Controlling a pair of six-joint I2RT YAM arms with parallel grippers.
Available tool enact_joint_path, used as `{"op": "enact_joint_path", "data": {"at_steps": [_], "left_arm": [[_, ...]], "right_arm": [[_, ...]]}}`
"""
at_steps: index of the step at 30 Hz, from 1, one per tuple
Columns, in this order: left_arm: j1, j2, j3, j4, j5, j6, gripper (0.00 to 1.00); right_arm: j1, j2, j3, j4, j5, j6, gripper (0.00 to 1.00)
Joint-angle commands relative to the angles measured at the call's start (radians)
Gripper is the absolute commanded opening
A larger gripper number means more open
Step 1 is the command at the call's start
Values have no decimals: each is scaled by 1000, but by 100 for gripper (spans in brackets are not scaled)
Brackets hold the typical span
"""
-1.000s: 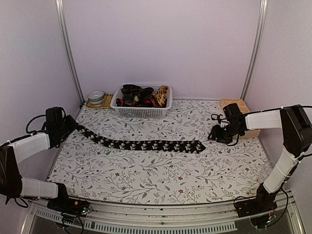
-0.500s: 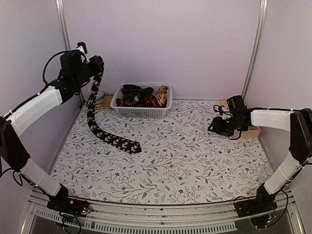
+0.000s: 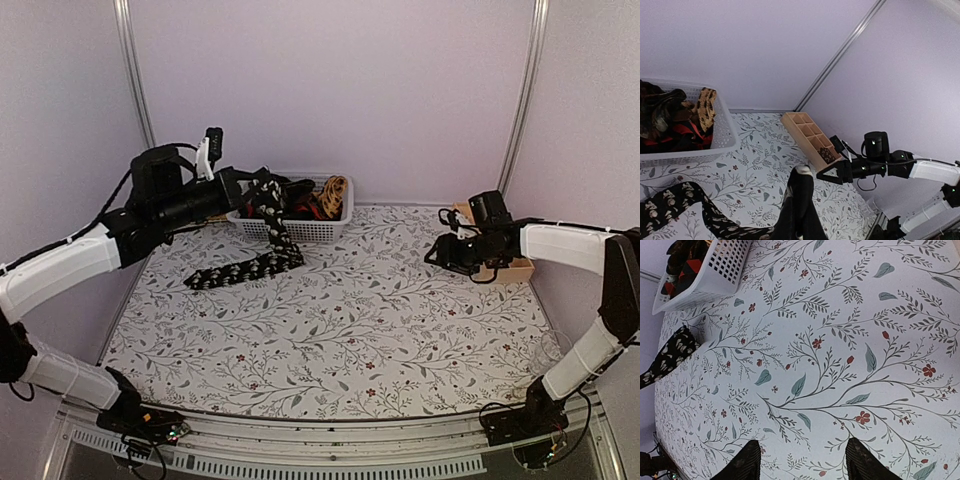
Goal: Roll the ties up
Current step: Pick up the tie from the center of the board, then place the tie at the center of the board.
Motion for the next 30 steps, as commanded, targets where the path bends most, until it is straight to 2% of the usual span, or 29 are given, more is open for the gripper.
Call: {"op": "enact_joint_path", "data": {"at_steps": [1, 4, 7, 9, 11, 13, 16, 20, 25, 28, 30], "left_arm": [[-66, -155, -93, 14, 123, -53, 0], [-107, -163, -95, 16, 191, -43, 0], [-149, -133, -59, 12, 194, 7, 0], [-164, -125, -44, 28, 173, 39, 0], [-166, -114, -29, 48, 168, 64, 0], [-166, -101, -11, 62, 161, 91, 0], [-168, -83, 24, 81, 148, 144, 0], [-168, -61, 54, 141, 120, 208, 0], [-170, -10, 83, 260, 109, 253, 0], [-169, 28, 120, 310, 124, 287, 0], [-170, 59, 168, 320, 136, 318, 0]], "right_arm": [[67, 23, 74, 33, -55, -21, 60], [136, 99, 130, 58, -113, -17, 64], [196, 151, 128, 167, -224, 62, 68], [234, 157, 72, 313, -281, 182, 71], [274, 155, -17, 516, -306, 385, 75], [325, 157, -104, 762, -272, 566, 84], [394, 198, -235, 1095, -207, 888, 91], [476, 317, -254, 1331, -176, 1178, 93], [532, 448, -258, 1581, -62, 1381, 96], [536, 549, -217, 1747, -49, 1489, 100], [539, 576, -170, 1792, -64, 1530, 100]]}}
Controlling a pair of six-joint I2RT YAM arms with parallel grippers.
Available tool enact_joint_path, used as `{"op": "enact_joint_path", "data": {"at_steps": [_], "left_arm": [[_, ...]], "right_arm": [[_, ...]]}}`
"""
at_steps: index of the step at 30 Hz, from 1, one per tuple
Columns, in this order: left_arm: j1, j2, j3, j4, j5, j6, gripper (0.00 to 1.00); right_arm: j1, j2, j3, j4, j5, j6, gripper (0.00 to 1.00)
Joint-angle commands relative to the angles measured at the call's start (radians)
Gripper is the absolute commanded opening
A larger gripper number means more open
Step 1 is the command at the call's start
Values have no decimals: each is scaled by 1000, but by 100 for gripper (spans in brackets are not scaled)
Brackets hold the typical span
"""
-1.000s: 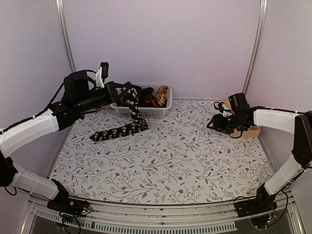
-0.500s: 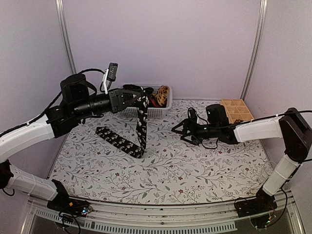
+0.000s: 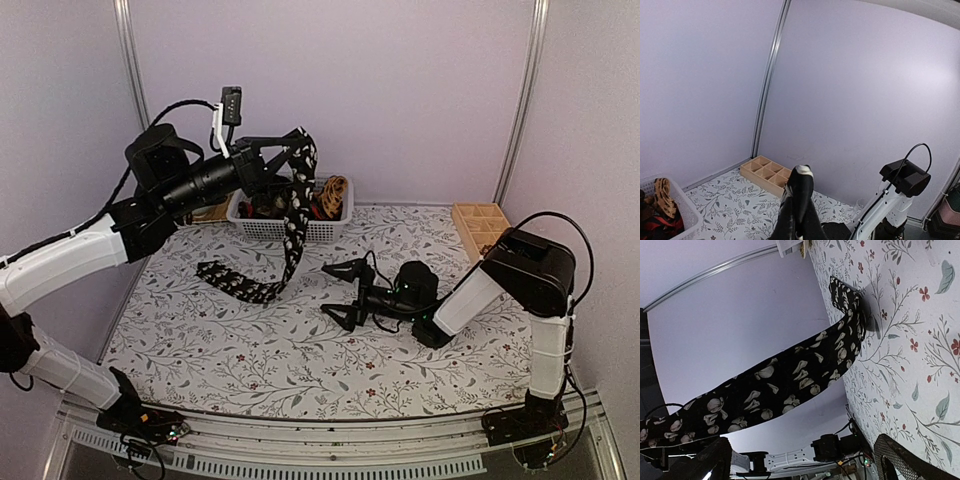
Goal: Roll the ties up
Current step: Place the tie at the center of the board.
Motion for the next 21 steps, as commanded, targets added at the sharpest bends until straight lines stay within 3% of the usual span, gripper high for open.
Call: {"op": "enact_joint_path", "data": {"at_steps": [1, 3, 6, 9, 12, 17, 21], "left_arm": [[-11, 69, 114, 78, 18, 100, 0], [-10, 105, 189, 23, 9, 135, 0], [-8, 145, 269, -19, 13, 164, 0], [-8, 173, 315, -17, 16, 171, 0], [-8, 195, 335, 25, 25, 164, 0], [-8, 239, 392, 53, 46, 161, 0], [-8, 266, 441, 61, 47, 179, 0]], "right_arm": [[0, 102, 81, 232, 9, 170, 100], [-4, 45, 78, 99, -9, 76, 100], [-9, -68, 79, -192, 45, -210, 100], [-19, -112, 89, -273, 82, -364, 100], [-19, -63, 91, -141, 54, -297, 100], [-6, 77, 101, 192, 62, -39, 100], [7, 76, 104, 243, 83, 39, 100]]}}
